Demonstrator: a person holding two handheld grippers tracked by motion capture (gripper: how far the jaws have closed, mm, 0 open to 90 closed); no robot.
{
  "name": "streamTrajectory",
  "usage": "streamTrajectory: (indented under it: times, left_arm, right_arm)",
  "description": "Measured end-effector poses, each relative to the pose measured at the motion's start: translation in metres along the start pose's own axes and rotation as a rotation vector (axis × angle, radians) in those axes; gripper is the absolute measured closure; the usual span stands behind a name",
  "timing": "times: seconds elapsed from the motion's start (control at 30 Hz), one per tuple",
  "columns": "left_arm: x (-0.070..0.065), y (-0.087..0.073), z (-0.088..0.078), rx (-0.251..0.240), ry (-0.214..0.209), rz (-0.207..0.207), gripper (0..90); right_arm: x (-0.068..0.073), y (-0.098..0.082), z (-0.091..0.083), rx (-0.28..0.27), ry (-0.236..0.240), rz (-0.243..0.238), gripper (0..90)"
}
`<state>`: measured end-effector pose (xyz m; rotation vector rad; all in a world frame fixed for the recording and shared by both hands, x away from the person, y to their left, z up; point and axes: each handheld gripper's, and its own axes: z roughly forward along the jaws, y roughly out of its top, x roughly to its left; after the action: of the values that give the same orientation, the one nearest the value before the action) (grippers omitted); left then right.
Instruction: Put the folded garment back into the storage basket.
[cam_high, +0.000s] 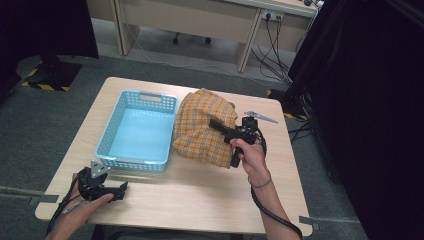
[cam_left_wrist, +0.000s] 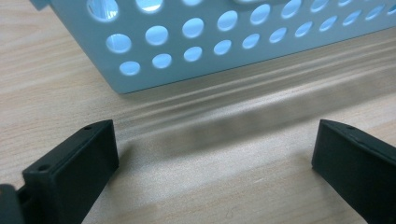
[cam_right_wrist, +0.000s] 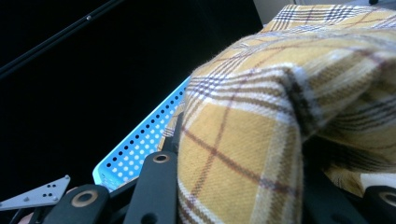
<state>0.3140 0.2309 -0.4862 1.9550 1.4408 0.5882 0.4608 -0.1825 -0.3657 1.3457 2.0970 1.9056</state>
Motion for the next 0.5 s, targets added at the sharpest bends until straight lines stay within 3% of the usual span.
streamTrajectory:
  times: [0.5]
  left_arm:
    - [0.0, 0.0, 0.0, 0.0, 0.0, 0.0, 0.0]
  right_arm:
    - [0.019, 0.01, 0.03, 0.031, 0.034, 0.007, 70.1]
